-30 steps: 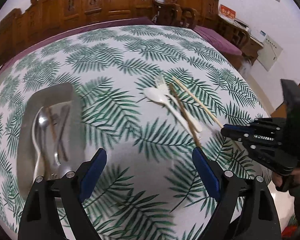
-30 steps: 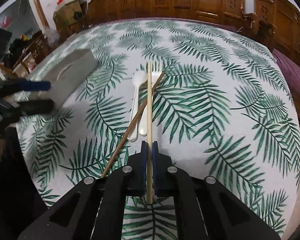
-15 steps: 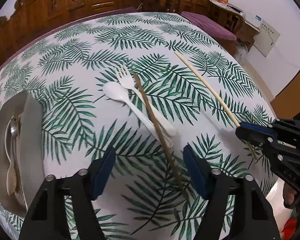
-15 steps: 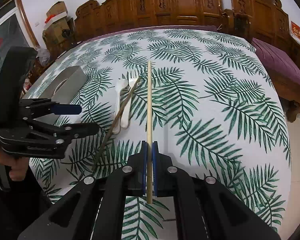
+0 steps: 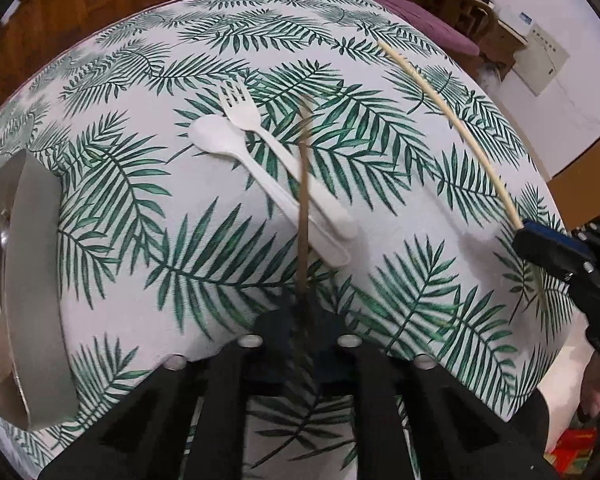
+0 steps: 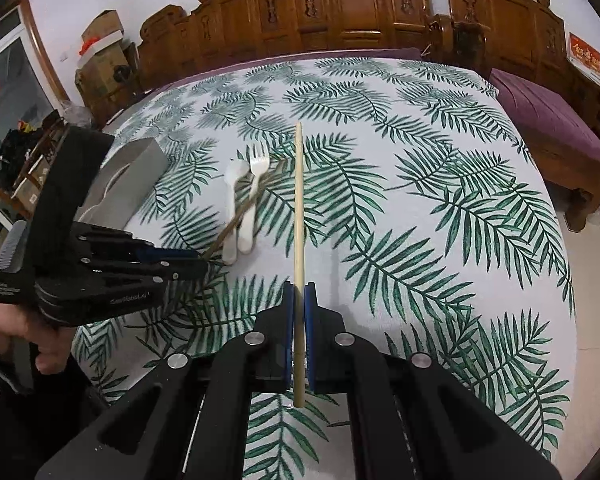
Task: Organize utensils
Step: 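Grasp a dark wooden chopstick with the left tool while the right tool holds the light chopstick, then lower the dark chopstick into the tray and open the left tool, then lower the light chopstick into the tray and open the right tool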
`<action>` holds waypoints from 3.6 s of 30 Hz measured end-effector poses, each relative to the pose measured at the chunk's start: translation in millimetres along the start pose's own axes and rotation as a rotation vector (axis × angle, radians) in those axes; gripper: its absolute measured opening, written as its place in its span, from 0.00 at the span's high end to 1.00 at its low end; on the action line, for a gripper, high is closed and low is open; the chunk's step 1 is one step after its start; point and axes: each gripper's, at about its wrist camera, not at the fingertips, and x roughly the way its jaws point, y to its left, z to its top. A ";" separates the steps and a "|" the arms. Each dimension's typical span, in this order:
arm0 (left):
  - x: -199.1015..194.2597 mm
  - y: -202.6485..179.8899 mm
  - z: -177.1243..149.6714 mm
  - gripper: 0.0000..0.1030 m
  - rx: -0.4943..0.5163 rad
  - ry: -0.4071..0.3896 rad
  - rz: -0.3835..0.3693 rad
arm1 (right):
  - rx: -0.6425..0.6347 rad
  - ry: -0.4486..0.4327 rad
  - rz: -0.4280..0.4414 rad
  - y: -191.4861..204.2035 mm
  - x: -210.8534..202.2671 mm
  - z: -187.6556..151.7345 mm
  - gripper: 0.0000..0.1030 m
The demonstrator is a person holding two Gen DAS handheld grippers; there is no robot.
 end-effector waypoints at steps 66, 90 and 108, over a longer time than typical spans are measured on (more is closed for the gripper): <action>-98.8 203.5 -58.4 0.96 -0.148 -0.172 0.050 | -0.093 0.052 0.050 154.3 58.2 44.0 0.94; -122.7 218.8 -70.9 0.73 -0.183 -0.220 0.065 | -0.127 0.033 0.115 198.1 59.3 62.7 0.94; -178.7 260.7 -113.9 0.69 -0.240 -0.309 0.086 | -0.074 0.088 0.180 270.0 106.5 99.6 0.94</action>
